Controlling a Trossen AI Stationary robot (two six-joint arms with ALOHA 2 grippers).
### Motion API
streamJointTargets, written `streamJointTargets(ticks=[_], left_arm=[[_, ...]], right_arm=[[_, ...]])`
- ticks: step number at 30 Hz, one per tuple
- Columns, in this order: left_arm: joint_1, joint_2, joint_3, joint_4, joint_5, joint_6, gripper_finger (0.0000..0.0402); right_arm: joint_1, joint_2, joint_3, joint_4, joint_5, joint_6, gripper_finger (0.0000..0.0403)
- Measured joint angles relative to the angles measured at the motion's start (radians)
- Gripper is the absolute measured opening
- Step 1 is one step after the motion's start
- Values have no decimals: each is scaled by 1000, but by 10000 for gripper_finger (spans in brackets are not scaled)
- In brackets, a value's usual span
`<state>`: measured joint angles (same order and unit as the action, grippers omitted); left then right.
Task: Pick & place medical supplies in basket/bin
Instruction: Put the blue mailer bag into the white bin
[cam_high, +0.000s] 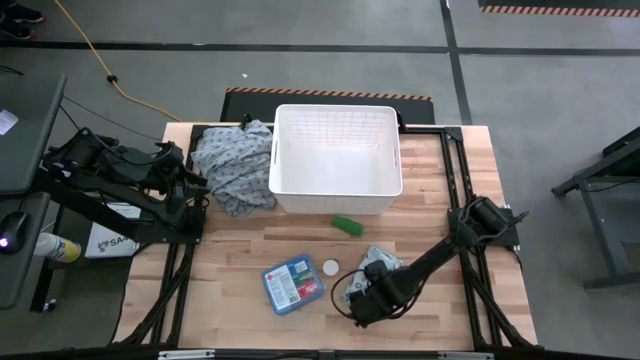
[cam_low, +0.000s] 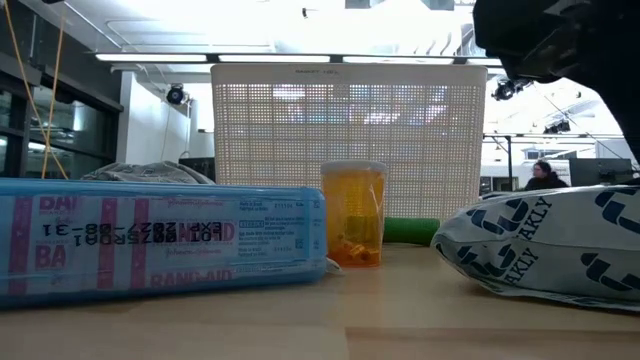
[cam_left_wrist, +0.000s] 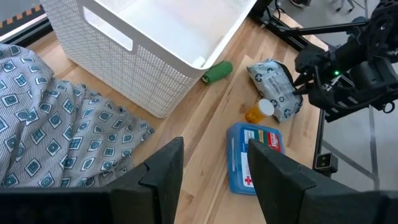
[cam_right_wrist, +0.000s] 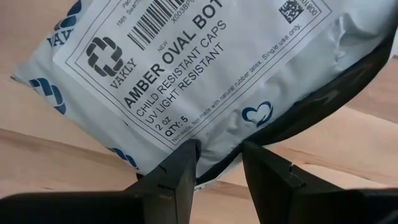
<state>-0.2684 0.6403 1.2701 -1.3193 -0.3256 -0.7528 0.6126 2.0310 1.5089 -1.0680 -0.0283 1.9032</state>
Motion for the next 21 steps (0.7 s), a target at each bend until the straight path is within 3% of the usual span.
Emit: streamJointTargets(ticks=[10,21], left_arm=[[0,0,0,0,-2,15,211],[0,0,0,0,-2,15,211]], right_arm=[[-6,-3,62,-115,-53,22,124],[-5,-4,73,-138,-32,24,124]])
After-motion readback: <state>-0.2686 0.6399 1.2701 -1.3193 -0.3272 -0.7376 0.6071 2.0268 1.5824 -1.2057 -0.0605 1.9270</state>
